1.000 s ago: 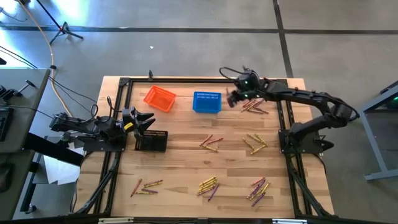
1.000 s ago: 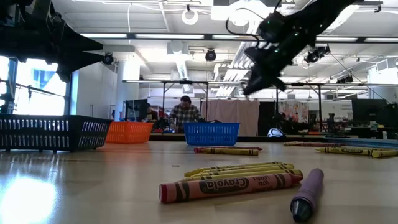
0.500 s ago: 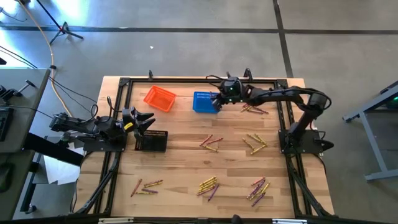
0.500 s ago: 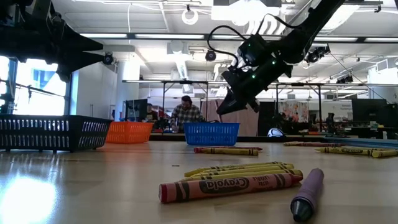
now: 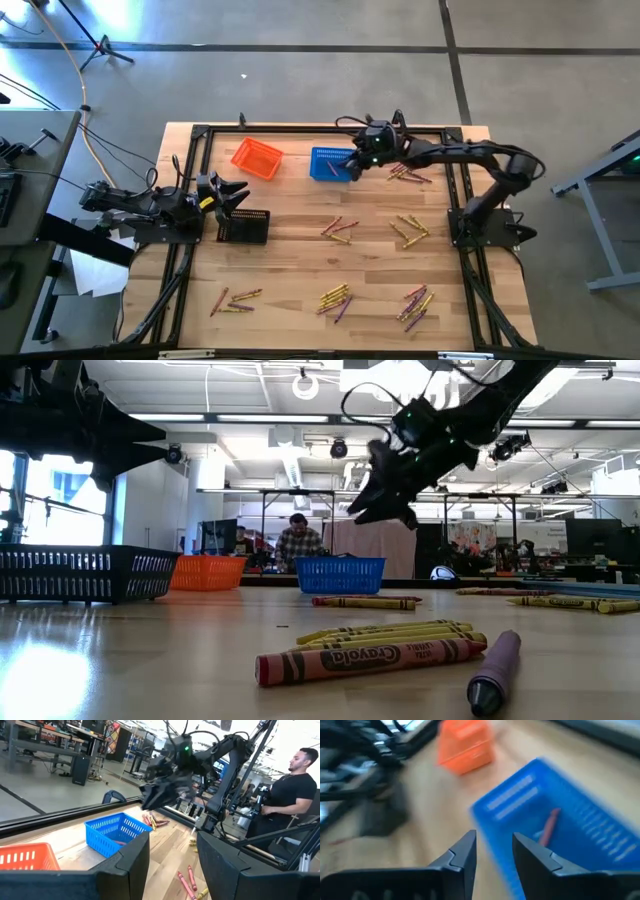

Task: Sort crayons
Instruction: Put the red crayon into the blue bin

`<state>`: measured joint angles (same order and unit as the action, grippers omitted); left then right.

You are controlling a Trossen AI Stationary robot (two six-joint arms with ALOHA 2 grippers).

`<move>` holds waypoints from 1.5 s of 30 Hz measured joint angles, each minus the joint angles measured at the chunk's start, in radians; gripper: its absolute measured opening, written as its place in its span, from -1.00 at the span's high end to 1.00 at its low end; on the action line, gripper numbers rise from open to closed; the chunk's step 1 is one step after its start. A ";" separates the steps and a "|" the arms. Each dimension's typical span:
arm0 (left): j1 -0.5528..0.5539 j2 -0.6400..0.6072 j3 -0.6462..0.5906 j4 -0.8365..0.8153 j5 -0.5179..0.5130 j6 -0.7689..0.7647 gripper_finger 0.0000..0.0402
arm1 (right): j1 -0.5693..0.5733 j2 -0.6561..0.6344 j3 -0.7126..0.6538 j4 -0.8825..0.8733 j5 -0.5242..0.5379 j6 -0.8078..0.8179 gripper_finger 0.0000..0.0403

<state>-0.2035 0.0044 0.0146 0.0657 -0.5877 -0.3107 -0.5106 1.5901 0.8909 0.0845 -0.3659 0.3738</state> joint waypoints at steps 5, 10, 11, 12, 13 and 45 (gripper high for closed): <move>0.000 0.000 0.000 0.000 0.000 0.000 0.23 | 0.023 -0.138 0.000 -0.321 -0.053 0.069 0.44; 0.000 0.000 0.000 0.000 0.000 0.000 0.23 | 0.109 -0.234 0.000 -0.774 0.009 0.135 0.44; 0.000 0.000 0.000 0.000 0.000 0.000 0.23 | 0.132 -0.242 0.000 -0.839 0.050 0.164 0.44; 0.000 0.000 0.000 0.000 0.000 0.000 0.23 | 0.157 -0.244 0.000 -0.900 0.097 0.195 0.44; 0.000 0.000 0.000 0.000 0.000 0.000 0.23 | 0.181 -0.244 0.000 -0.943 0.141 0.224 0.43; 0.000 0.000 0.000 0.000 0.000 0.000 0.23 | 0.395 0.132 -0.005 -0.303 0.198 -0.334 0.43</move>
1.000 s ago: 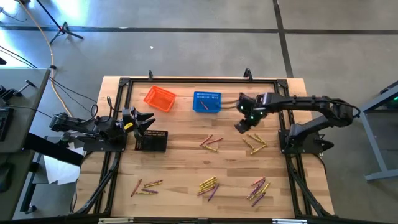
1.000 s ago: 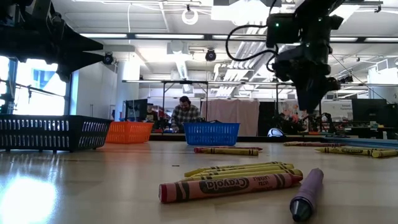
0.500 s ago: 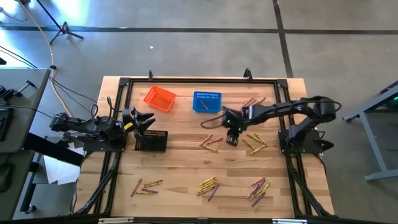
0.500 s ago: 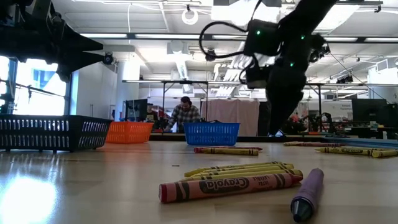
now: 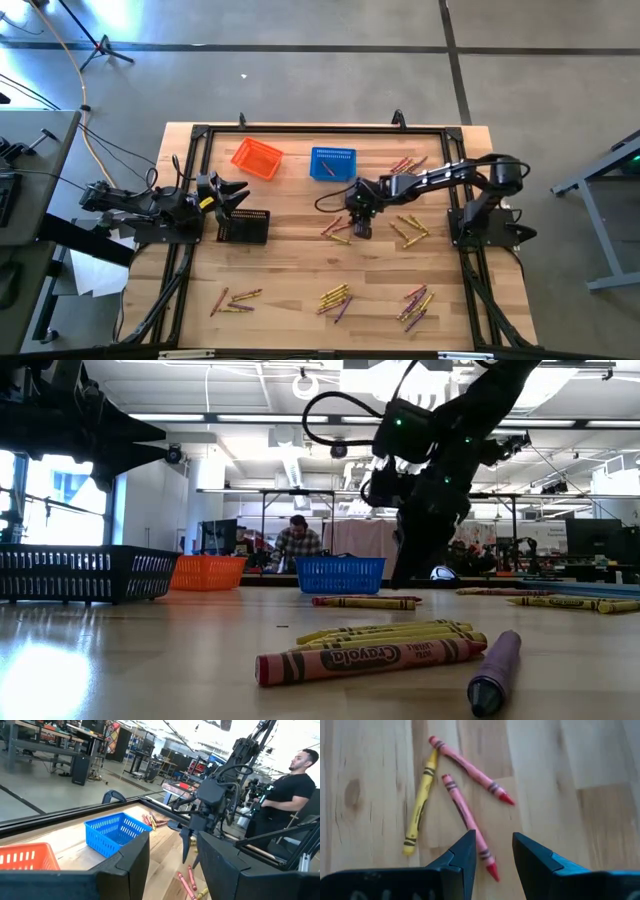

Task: Sort crayons
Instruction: Put the red crayon into the blue bin

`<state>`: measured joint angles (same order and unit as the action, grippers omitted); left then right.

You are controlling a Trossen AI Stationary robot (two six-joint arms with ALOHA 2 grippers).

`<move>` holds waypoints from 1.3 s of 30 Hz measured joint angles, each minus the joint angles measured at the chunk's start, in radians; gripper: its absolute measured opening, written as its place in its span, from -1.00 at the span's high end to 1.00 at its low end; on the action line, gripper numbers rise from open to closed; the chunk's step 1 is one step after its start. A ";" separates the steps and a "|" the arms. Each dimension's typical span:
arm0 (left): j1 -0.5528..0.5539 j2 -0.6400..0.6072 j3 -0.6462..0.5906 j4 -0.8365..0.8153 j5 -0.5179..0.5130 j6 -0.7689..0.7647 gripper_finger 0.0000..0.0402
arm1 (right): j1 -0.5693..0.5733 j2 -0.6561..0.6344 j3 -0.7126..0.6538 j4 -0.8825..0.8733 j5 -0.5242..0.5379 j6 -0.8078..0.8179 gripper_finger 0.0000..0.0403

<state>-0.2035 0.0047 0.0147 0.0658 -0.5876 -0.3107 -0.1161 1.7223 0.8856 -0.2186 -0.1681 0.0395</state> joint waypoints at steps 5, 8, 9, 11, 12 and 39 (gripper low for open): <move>0.000 0.000 0.000 0.000 0.000 0.000 0.23 | 0.025 0.045 0.000 0.027 -0.006 -0.051 0.43; 0.000 0.000 0.000 0.000 0.000 0.000 0.23 | 0.037 0.061 0.004 0.039 -0.004 -0.052 0.43; 0.000 0.000 0.000 0.000 0.000 0.000 0.23 | 0.040 0.064 0.004 0.044 0.000 -0.052 0.43; 0.000 0.000 0.000 0.000 0.000 0.000 0.23 | 0.048 0.069 0.004 0.053 0.019 -0.051 0.44; 0.000 0.000 0.000 0.000 0.000 0.000 0.23 | 0.051 0.069 0.004 0.055 0.032 -0.049 0.45; 0.000 0.000 0.000 0.000 0.001 0.000 0.23 | 0.005 -0.050 0.114 -0.082 -0.061 -0.079 0.95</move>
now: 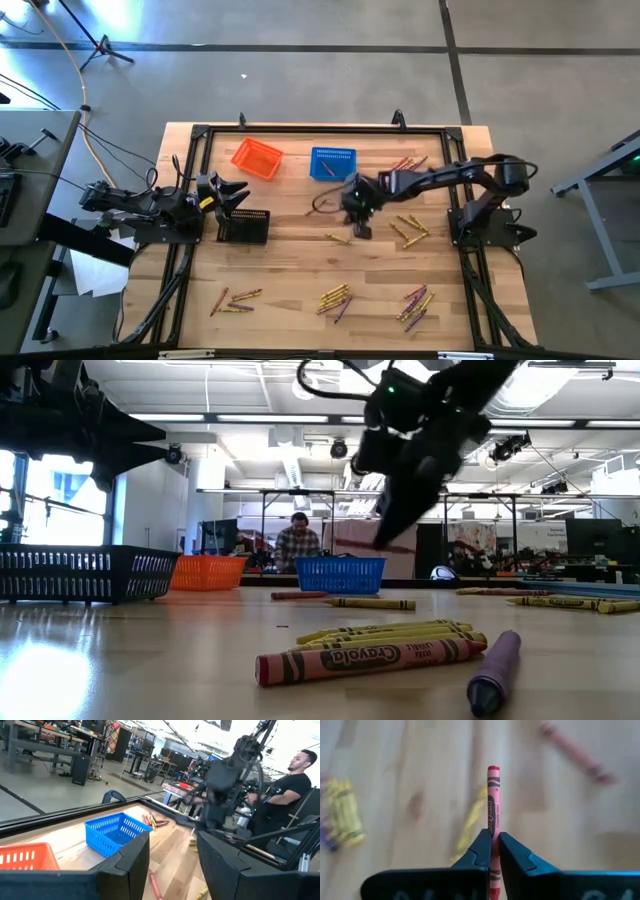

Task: Sort crayons
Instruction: Put the red crayon into the blue bin

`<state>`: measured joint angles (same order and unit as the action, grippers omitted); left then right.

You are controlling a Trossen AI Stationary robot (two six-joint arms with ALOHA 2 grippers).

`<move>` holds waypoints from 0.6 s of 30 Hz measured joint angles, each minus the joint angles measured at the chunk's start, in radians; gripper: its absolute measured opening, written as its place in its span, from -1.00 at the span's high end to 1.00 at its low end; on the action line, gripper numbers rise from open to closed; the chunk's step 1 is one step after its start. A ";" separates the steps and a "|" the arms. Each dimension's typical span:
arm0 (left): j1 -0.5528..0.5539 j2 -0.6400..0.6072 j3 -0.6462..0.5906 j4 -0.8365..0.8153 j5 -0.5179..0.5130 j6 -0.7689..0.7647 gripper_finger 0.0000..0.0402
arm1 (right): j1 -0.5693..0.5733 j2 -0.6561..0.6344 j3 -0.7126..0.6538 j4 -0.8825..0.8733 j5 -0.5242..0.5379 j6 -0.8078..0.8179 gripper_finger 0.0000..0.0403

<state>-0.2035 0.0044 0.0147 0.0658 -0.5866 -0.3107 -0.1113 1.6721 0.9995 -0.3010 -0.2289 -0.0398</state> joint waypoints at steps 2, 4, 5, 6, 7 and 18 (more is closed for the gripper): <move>0.000 0.001 0.000 0.000 -0.001 0.000 0.23 | -0.019 -0.006 0.047 -0.007 0.091 -0.043 0.92; 0.000 0.002 0.000 -0.002 0.000 0.000 0.23 | -0.041 -0.010 0.101 0.009 0.191 -0.095 0.91; 0.000 0.003 0.000 0.000 0.000 0.000 0.23 | -0.055 -0.012 0.120 0.010 0.241 -0.125 0.91; 0.000 0.005 0.000 0.001 0.000 0.000 0.23 | -0.071 -0.011 0.134 0.011 0.287 -0.156 0.91; 0.000 0.005 0.000 -0.002 0.000 0.000 0.23 | -0.089 -0.009 0.142 0.023 0.322 -0.184 0.91; 0.000 0.009 0.000 0.000 -0.001 0.000 0.23 | -0.290 0.076 0.157 0.146 0.280 -0.100 0.90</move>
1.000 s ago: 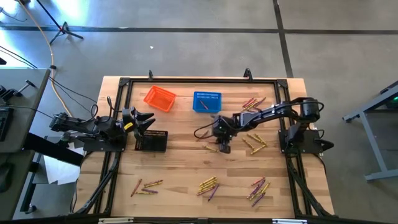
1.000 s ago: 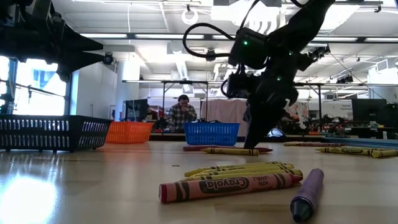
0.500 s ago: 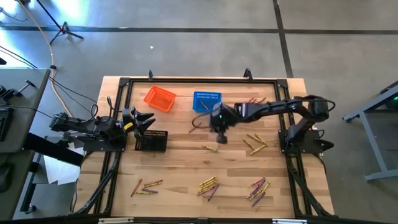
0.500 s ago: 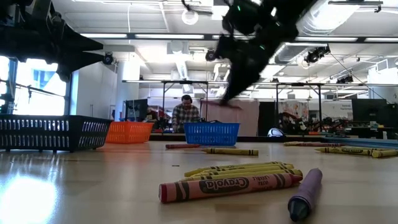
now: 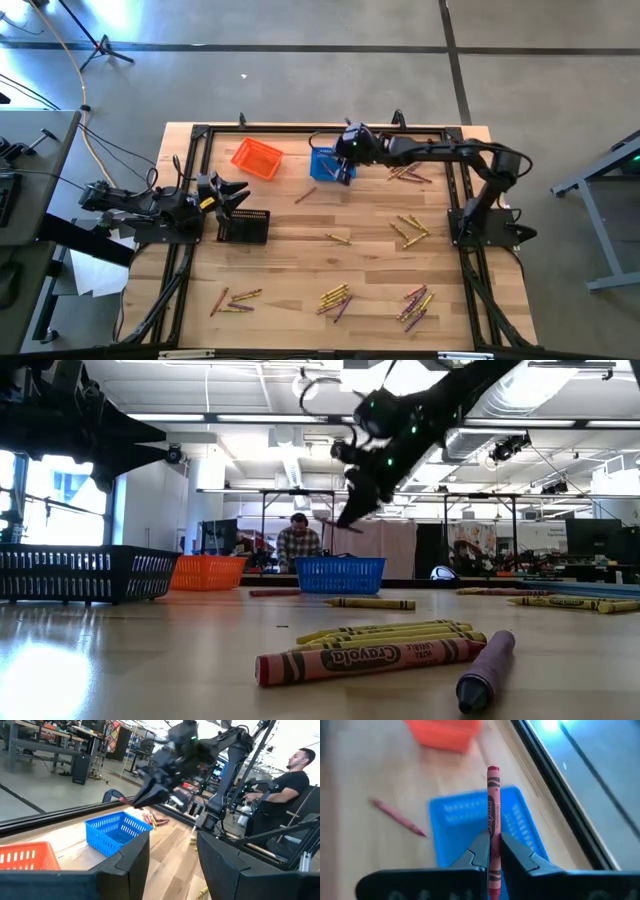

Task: Sort crayons
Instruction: Put the red crayon into the blue bin

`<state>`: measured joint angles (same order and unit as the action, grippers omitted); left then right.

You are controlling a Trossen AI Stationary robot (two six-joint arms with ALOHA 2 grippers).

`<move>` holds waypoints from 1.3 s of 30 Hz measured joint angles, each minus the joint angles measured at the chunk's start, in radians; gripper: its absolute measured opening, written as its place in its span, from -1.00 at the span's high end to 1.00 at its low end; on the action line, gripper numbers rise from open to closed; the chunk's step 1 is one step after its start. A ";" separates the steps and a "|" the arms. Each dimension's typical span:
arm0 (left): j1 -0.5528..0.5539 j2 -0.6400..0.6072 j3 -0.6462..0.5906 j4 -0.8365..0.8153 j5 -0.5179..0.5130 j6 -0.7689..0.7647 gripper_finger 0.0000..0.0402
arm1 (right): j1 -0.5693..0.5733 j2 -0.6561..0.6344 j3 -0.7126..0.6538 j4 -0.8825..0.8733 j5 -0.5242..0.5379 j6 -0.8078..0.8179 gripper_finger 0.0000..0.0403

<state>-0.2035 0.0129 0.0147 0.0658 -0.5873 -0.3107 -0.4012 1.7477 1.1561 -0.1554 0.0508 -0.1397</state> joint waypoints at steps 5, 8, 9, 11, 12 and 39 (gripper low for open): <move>0.000 0.000 0.000 0.000 0.000 0.000 0.23 | -0.032 0.047 0.000 0.000 -0.002 0.035 0.87; 0.000 0.000 0.000 0.000 0.000 0.000 0.23 | -0.038 0.047 0.000 0.005 -0.002 0.035 0.78; 0.000 0.000 0.000 0.000 0.000 0.000 0.23 | -0.038 0.047 0.000 0.004 -0.002 0.035 0.74; 0.000 0.000 0.000 0.000 0.000 0.000 0.23 | -0.038 0.047 0.008 0.003 -0.002 0.035 0.65; 0.000 0.000 0.000 0.000 0.000 0.000 0.23 | -0.035 0.047 0.014 0.003 -0.002 0.035 0.60; 0.000 0.000 0.000 0.000 0.000 0.000 0.23 | 0.088 0.177 0.171 0.137 -0.104 -0.079 0.43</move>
<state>-0.2037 0.0128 0.0147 0.0658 -0.5875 -0.3107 -0.3134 1.9248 1.3275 -0.0184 -0.0535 -0.2186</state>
